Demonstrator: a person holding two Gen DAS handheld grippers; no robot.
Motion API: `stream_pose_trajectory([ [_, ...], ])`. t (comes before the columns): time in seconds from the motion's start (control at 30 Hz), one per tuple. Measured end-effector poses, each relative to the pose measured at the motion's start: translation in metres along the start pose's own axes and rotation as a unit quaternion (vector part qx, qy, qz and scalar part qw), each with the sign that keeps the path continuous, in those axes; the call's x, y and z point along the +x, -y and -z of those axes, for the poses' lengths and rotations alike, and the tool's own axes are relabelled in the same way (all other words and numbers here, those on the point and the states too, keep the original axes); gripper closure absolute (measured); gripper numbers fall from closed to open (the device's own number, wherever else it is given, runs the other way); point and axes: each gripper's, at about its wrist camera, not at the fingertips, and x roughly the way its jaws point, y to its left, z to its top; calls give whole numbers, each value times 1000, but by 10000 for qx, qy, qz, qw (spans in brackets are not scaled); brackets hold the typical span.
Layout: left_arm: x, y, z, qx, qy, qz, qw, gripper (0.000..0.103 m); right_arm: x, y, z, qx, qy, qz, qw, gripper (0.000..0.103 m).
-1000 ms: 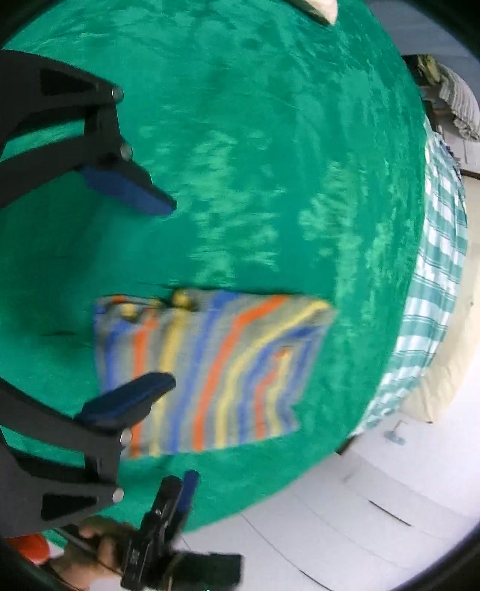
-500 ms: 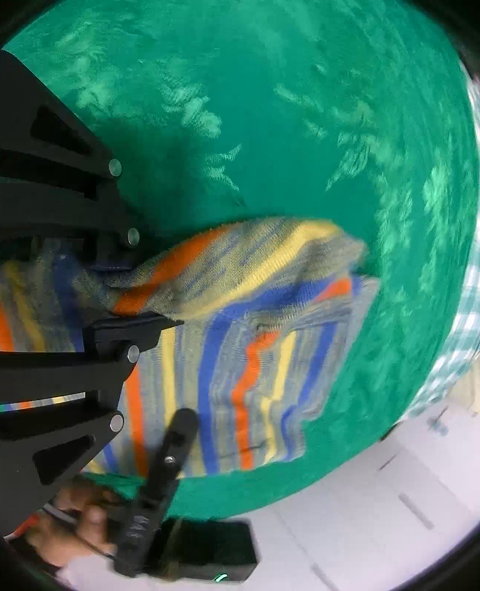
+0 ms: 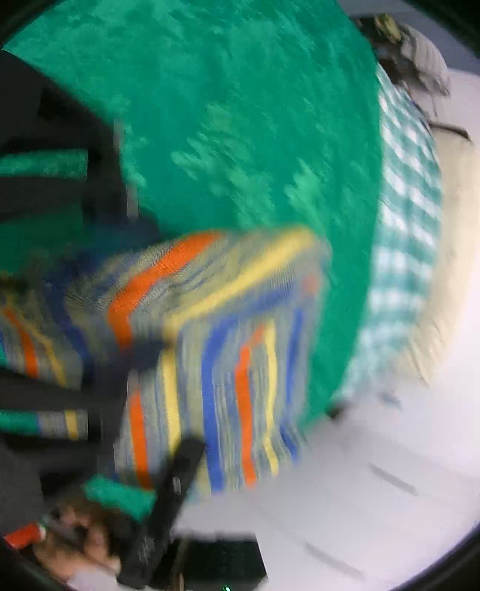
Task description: Fold small clothes
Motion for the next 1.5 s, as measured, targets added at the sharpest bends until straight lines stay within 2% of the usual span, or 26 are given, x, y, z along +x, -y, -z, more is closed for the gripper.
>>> stream_pose_trajectory([
  [0.03, 13, -8, 15, -74, -120, -524, 9985, 21, 9, 9, 3, 74, -171, 280, 9994, 51],
  [0.07, 19, -11, 24, -81, -193, -727, 9971, 24, 13, 20, 9, 119, -288, 689, 9971, 25],
  [0.1, 20, -16, 37, -71, -265, -822, 9962, 25, 14, 33, 22, 119, -416, 1216, 9916, 19],
  [0.2, -6, -13, 77, 78, -98, -1169, 9931, 22, -3, 43, 57, -169, -722, 1960, 9778, 16],
  [0.27, -31, 0, 93, 195, 112, -1476, 9888, 12, -19, 37, 77, -336, -772, 2164, 9727, 9],
  [0.3, -44, 7, 99, 241, 235, -1636, 9860, 5, -27, 30, 84, -395, -752, 2218, 9714, 7],
  [0.33, -62, 19, 107, 331, 432, -1863, 9810, 3, -37, 21, 93, -466, -710, 2251, 9706, 7],
  [0.4, -82, 30, 109, 454, 648, -2065, 9753, 1, -56, 3, 103, -644, -618, 2279, 9696, 6],
  [0.6, -133, 66, 119, 619, 771, -2818, 9544, 1, -103, -78, 125, -1164, -144, 2329, 9654, 5],
  [0.67, -152, 75, 128, 576, 790, -2815, 9546, 1, -117, -100, 131, -1288, -64, 2357, 9632, 5],
  [0.83, -197, 95, 153, 514, 751, -2574, 9620, 1, -153, -143, 147, -1350, -2, 2260, 9647, 4],
  [1.1, -267, 126, 195, 481, 941, -2501, 9624, 1, -221, -184, 182, -1317, 98, 2281, 9646, 4],
  [1.3, -311, 133, 234, 553, 733, -2218, 9708, 1, -278, -216, 217, -1446, 185, 2241, 9636, 4],
  [1.5, -355, 138, 273, 512, 783, -2297, 9688, 1, -326, -250, 252, -1701, 178, 2240, 9595, 4],
])
